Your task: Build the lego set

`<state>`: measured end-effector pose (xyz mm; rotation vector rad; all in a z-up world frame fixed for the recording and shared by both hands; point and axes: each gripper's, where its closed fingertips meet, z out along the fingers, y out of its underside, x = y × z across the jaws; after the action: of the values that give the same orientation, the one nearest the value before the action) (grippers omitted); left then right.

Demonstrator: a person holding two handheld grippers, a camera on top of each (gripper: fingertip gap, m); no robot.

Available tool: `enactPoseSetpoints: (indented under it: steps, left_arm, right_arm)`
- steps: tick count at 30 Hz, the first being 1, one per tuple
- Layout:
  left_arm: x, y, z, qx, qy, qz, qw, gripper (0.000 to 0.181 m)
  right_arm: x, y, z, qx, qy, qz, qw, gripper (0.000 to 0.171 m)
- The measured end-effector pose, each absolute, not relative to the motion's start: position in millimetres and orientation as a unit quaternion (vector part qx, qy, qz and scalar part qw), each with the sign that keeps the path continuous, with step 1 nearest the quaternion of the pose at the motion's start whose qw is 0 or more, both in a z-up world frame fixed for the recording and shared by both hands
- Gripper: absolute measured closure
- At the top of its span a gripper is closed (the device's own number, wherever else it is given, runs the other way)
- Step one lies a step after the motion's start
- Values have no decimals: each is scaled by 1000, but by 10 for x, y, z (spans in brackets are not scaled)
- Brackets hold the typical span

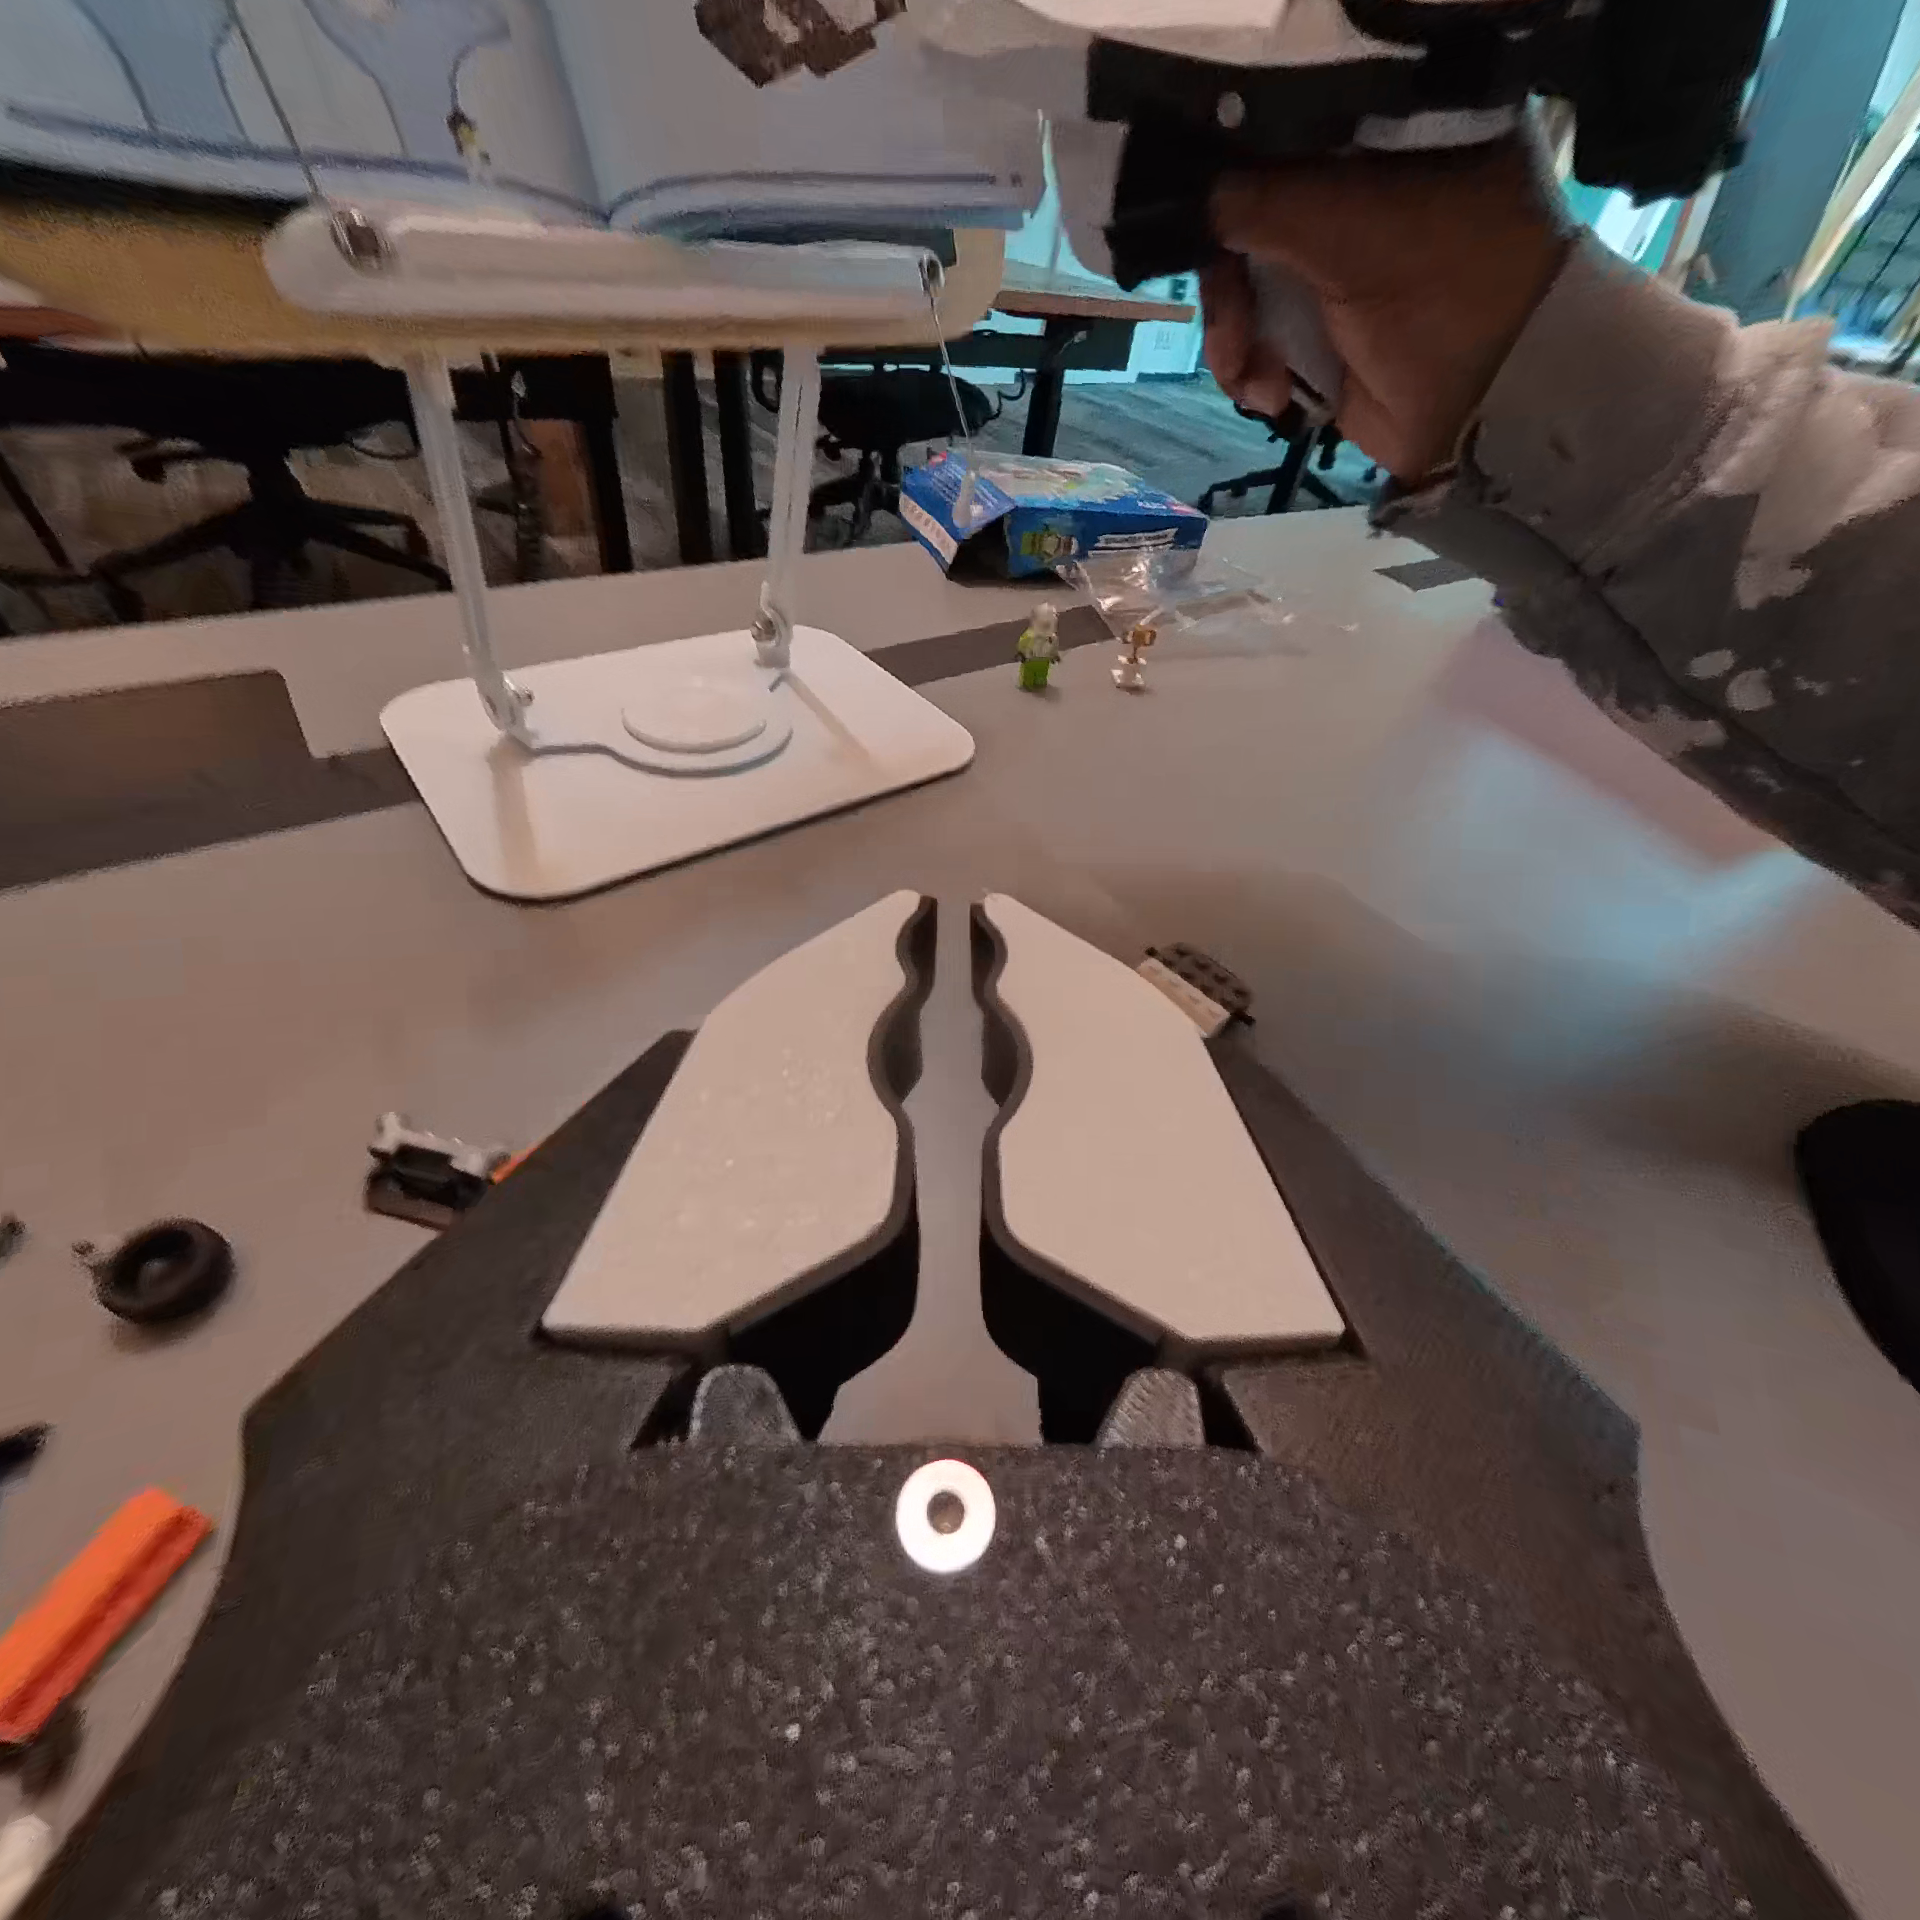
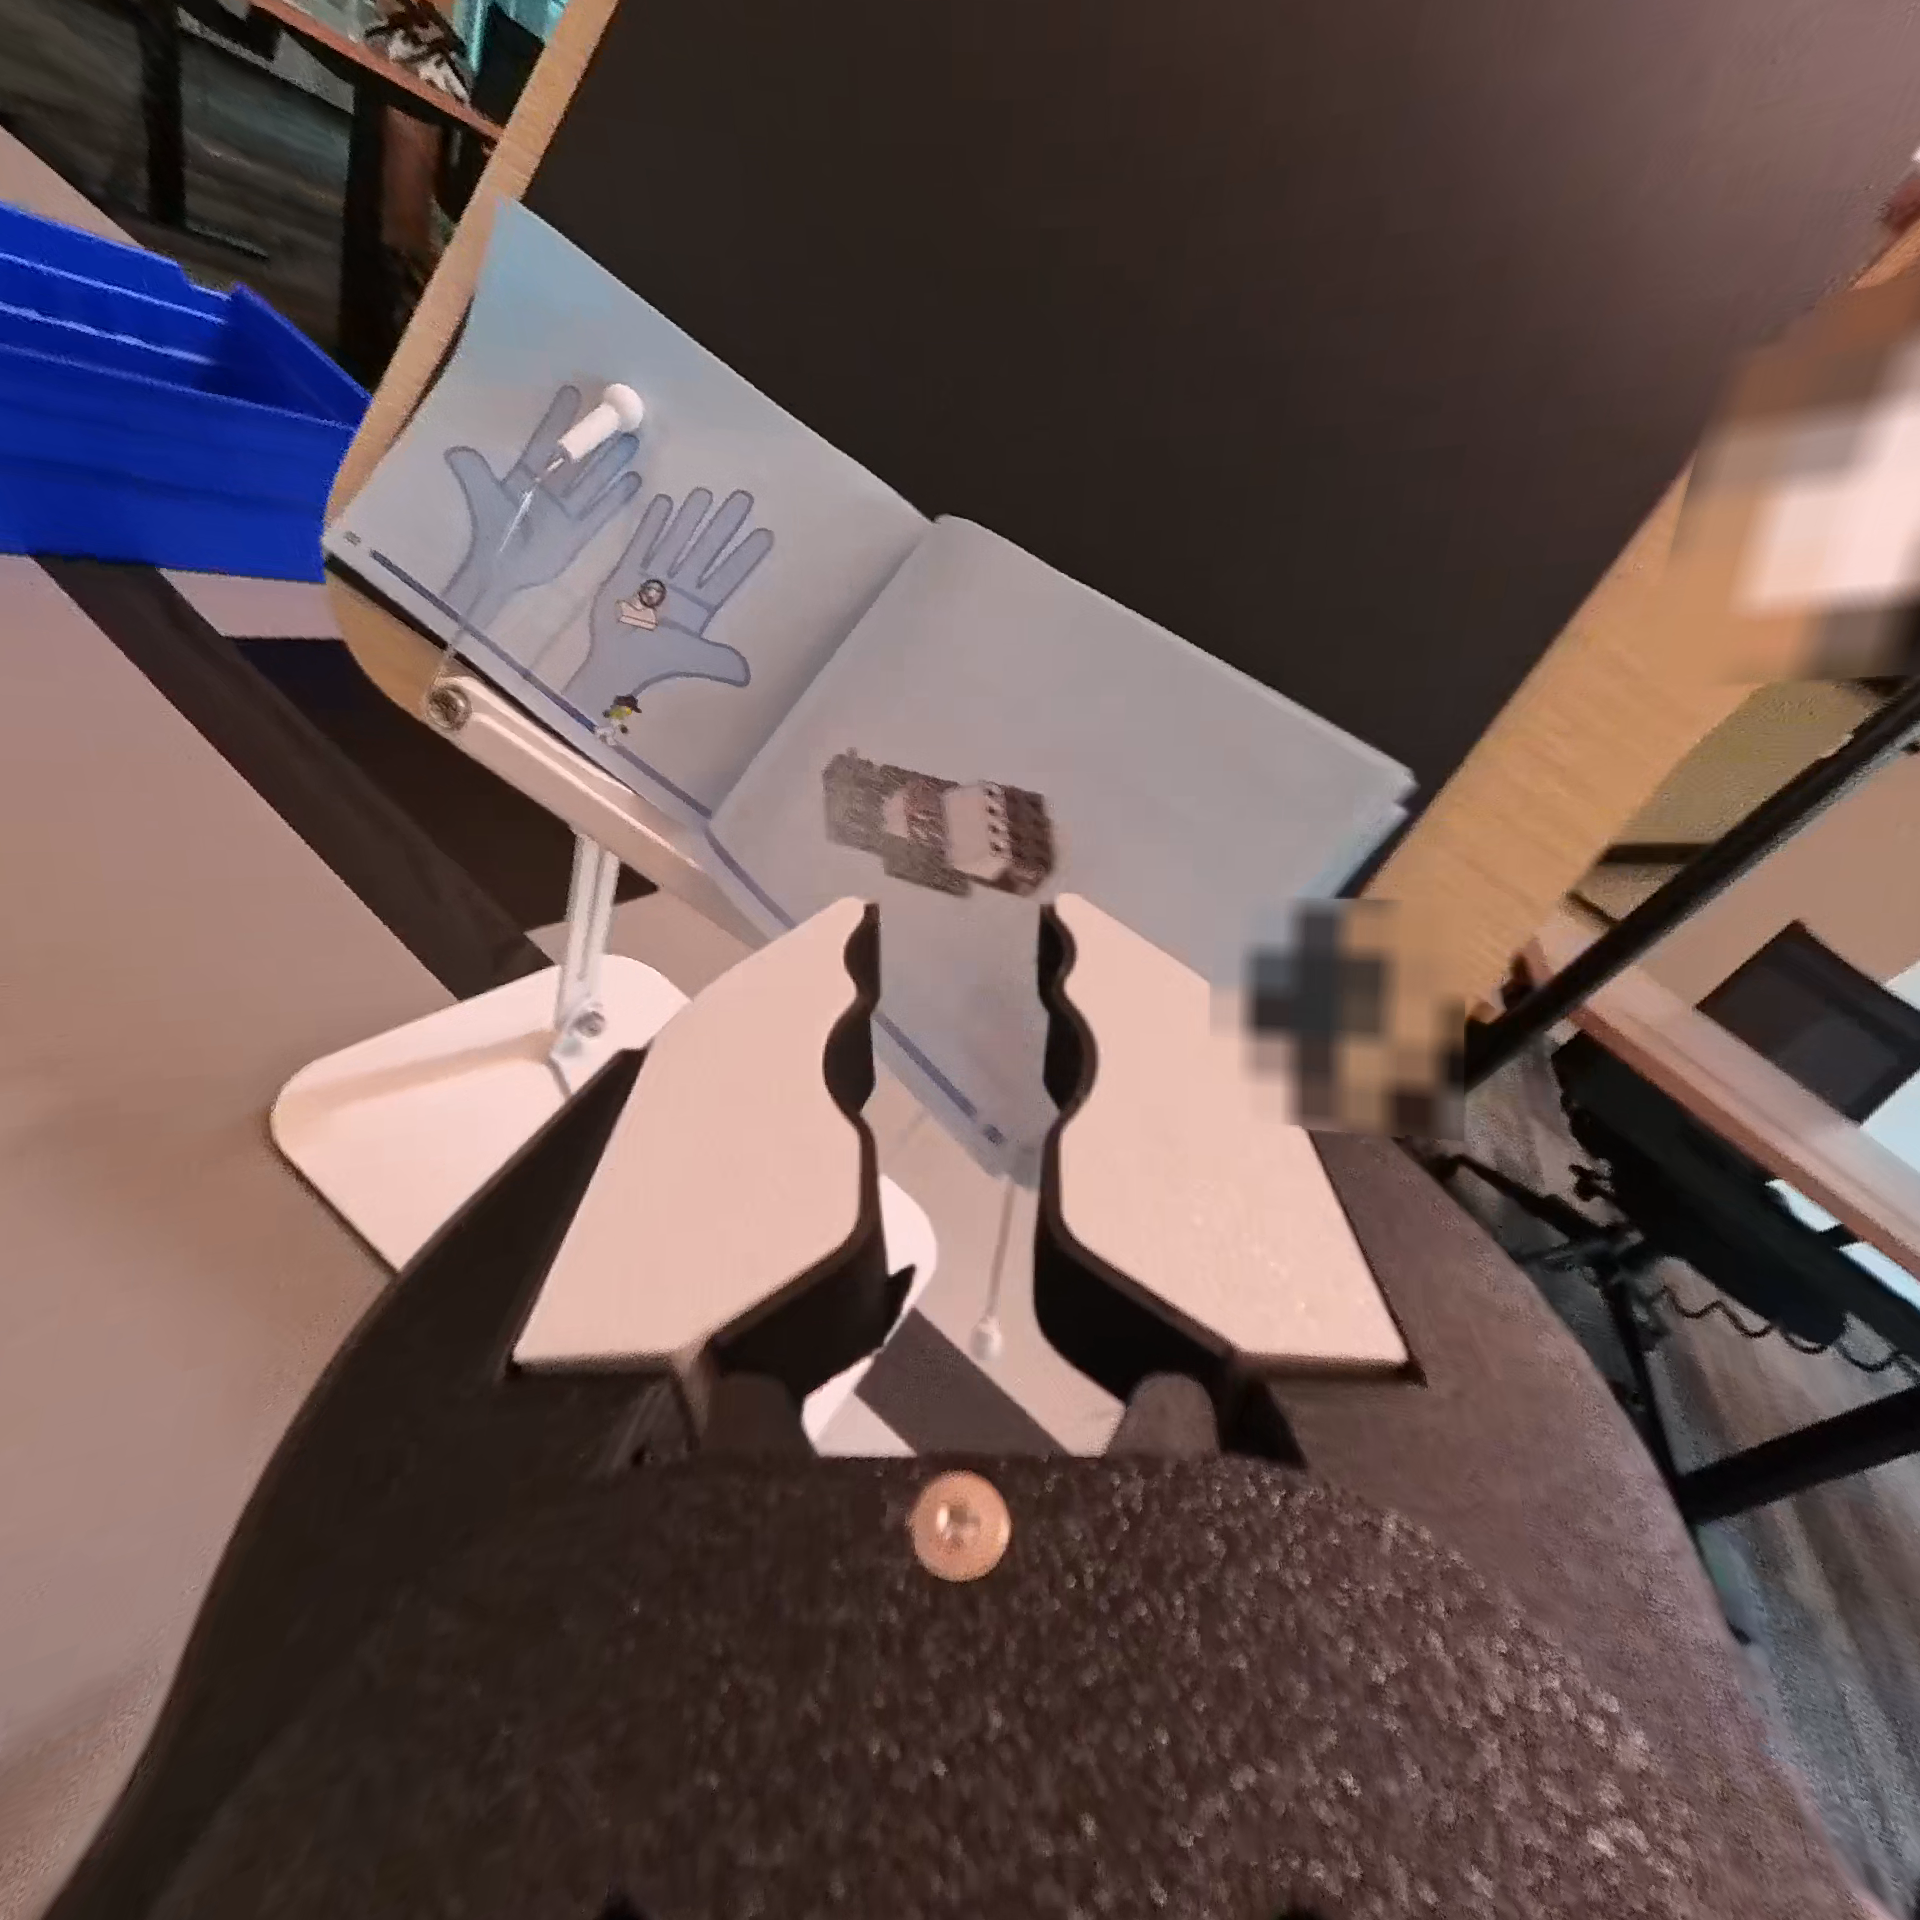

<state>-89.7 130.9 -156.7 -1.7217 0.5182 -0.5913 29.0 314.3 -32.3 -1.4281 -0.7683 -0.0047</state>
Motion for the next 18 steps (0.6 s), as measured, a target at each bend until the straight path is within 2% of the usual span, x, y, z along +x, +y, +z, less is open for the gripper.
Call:
enactPoseSetpoints:
  steps: [6,12,16,18]
  left_arm:
    - [-963,1854,-1124,-719,263,-190,614,172]
    - [-866,2597,-776,-712,296,-128,623,169]
    - [-527,2895,-692,-703,343,-117,612,157]
    - [-362,3013,-654,-694,369,-98,611,149]
  right_arm:
    - [521,3050,-317,-647,-326,49,687,129]
    - [399,3079,-214,-597,-388,-38,701,130]
    - [301,3384,-178,-619,-401,-59,673,128]
    - [319,3595,-256,-648,-399,-69,645,121]
